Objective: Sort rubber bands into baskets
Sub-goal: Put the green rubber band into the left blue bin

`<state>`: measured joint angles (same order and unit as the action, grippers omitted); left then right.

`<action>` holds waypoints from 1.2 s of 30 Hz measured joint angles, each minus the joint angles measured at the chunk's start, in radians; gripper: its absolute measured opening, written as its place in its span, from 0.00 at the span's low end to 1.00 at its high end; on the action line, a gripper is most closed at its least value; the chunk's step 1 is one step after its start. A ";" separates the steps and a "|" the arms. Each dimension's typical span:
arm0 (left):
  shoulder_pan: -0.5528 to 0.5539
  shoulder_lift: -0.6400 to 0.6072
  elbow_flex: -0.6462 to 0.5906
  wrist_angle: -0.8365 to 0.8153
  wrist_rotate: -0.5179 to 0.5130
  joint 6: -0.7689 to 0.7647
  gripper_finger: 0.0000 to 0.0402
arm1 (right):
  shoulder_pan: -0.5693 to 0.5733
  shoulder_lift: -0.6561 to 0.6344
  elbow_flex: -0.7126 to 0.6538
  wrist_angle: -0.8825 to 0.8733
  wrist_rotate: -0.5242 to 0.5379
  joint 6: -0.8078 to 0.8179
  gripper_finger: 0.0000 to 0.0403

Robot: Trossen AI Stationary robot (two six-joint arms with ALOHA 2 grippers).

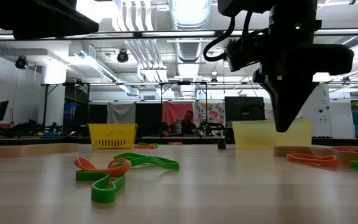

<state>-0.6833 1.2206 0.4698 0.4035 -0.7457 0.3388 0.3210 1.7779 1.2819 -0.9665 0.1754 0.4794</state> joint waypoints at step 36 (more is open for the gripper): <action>0.001 -0.120 0.001 0.000 -0.383 -0.041 0.20 | -0.032 -0.335 0.008 0.030 0.081 -0.215 0.40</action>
<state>-0.6823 1.1008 0.4706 0.4030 -1.1282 0.2973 0.2893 1.4431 1.2902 -0.9368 0.2568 0.2643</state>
